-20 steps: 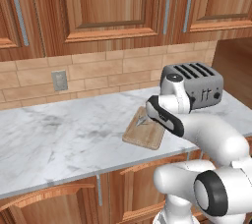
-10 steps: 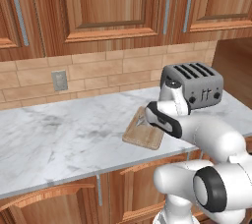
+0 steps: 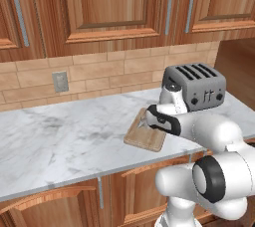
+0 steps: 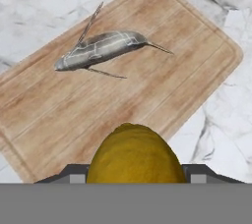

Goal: Retrieve a lemon from the fridge and place it on the cutting board with the fish.

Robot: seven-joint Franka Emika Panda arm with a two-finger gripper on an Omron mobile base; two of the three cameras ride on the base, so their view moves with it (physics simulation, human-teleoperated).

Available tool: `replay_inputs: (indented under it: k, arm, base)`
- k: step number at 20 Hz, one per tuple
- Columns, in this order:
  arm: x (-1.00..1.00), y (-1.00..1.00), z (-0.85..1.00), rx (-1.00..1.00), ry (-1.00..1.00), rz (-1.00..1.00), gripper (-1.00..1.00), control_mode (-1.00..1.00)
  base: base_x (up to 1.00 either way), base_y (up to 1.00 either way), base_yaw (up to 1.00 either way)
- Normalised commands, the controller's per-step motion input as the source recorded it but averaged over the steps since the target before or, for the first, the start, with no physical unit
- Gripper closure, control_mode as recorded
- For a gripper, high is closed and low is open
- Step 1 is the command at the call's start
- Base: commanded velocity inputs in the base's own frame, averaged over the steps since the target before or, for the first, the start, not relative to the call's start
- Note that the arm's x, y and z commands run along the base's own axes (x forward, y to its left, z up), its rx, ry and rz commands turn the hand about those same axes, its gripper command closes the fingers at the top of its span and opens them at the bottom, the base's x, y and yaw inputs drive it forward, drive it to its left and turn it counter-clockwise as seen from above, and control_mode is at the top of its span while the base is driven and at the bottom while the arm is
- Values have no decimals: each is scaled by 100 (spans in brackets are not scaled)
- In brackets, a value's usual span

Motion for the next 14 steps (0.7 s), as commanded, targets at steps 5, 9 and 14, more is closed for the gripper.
replay_inputs:
  k: [5,9,14]
  arm:
    - [13,8,-3,0,0,0,100,-100]
    - [10,7,-5,0,0,0,100,-100]
    - [1,0,-14,0,0,0,100,-100]
  base:
    - [0,0,0]
    - [0,0,0]
    - [0,0,0]
